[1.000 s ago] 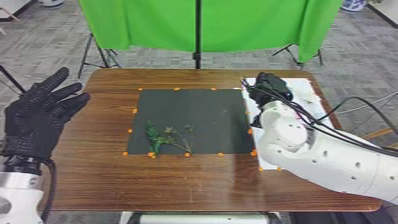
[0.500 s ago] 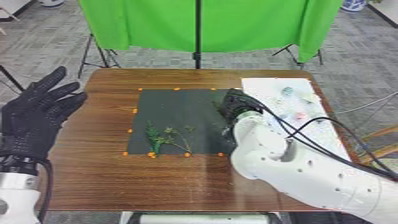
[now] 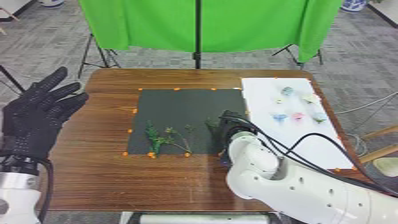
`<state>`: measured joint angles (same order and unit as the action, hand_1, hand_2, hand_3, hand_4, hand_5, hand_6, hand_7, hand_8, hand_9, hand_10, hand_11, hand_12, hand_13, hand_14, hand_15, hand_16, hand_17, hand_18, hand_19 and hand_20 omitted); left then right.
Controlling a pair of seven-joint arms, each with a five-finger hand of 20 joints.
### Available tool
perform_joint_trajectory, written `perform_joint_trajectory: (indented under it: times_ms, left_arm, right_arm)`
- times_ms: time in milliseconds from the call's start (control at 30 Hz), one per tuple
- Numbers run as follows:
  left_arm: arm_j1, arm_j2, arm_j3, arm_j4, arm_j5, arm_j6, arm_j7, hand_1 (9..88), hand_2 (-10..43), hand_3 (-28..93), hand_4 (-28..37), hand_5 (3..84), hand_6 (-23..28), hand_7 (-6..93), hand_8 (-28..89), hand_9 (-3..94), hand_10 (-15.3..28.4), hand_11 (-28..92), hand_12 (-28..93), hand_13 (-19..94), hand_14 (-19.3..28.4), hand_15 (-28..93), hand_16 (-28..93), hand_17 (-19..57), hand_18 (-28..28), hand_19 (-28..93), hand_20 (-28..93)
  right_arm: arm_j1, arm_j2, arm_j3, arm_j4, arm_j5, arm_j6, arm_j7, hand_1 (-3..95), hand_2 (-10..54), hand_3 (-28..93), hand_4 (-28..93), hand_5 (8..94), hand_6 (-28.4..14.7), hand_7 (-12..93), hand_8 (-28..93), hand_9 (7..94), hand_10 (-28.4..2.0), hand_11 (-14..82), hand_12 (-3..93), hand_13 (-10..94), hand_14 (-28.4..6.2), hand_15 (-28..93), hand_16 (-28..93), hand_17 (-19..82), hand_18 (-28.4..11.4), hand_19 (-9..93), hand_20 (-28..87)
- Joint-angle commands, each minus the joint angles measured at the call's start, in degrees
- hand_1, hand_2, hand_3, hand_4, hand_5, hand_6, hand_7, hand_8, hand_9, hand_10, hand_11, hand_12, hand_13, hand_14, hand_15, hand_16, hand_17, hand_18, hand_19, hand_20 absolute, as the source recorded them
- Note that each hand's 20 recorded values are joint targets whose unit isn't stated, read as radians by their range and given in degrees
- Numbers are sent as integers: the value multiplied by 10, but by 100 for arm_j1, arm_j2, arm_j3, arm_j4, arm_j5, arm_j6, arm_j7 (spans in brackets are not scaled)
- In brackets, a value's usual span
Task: Arrange flowers
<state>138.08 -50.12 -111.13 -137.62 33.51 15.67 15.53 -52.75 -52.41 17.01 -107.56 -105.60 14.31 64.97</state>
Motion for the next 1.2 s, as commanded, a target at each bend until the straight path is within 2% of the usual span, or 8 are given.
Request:
perform_joint_trajectory:
  times_ms: [33,200,400,600,700,800,1067,1200]
  left_arm:
    - [116,-38,-18,-20,10,42,-77,208,86,763,-283,332,88,103,-77,283,194,270,112,214,272,531,-101,-99,282,586,-13]
    - [182,-67,-57,-43,15,58,-98,208,87,763,-283,332,88,105,-78,283,194,269,110,214,273,532,-103,-99,282,587,-13]
    - [161,-96,-59,-52,37,64,-162,209,87,763,-282,333,88,104,-77,283,193,270,111,214,273,530,-102,-99,282,586,-13]
    - [194,-111,-69,-68,43,83,-163,209,87,763,-282,333,88,106,-78,283,193,269,110,214,273,532,-104,-99,282,586,-13]
    - [185,-109,-70,-63,39,89,-172,209,87,764,-281,334,89,105,-78,283,193,268,109,215,273,532,-104,-99,282,586,-13]
    - [186,-53,-59,-62,10,110,-140,210,87,761,-281,335,88,102,-78,285,194,267,110,216,272,529,-103,-97,282,585,-13]
    - [198,-92,-79,-74,30,95,-180,212,87,760,-281,337,88,99,-76,288,194,261,110,220,272,523,-101,-94,282,583,-13]
    - [237,-64,-89,-88,-1,140,-133,212,86,760,-281,337,88,100,-76,288,194,262,112,220,272,523,-100,-94,282,583,-12]
  right_arm:
    - [-54,-22,-93,-44,-197,-92,150,508,-95,720,-263,851,-32,254,134,933,-91,384,201,856,-59,711,184,548,-207,932,499]
    - [-6,25,-195,-97,-412,-121,179,471,-95,690,-258,817,-39,250,120,923,-96,387,203,857,-61,701,184,551,-207,932,495]
    - [49,151,-256,-145,-601,-47,211,433,-95,707,-256,779,-47,244,83,895,-108,402,205,854,-61,695,183,553,-206,932,488]
    - [124,254,-413,-180,-1031,-39,216,404,-95,727,-255,763,-48,245,40,887,-113,411,202,853,-62,694,181,553,-207,932,486]
    - [89,262,-364,-226,-995,10,208,397,-95,731,-254,757,-49,251,7,877,-115,420,203,853,-59,694,179,553,-207,932,484]
    - [87,298,-376,-251,-1063,57,198,379,-95,741,-246,748,-50,267,-102,869,-118,428,202,852,-59,694,181,554,-206,932,482]
    - [-15,355,-188,-342,-972,23,118,354,-95,726,-241,734,-58,261,-110,860,-122,436,201,849,-59,696,180,554,-206,932,483]
    - [-113,435,-52,-428,-972,130,93,340,-94,720,-235,733,-60,256,-110,859,-127,435,199,850,-60,695,180,554,-206,932,482]
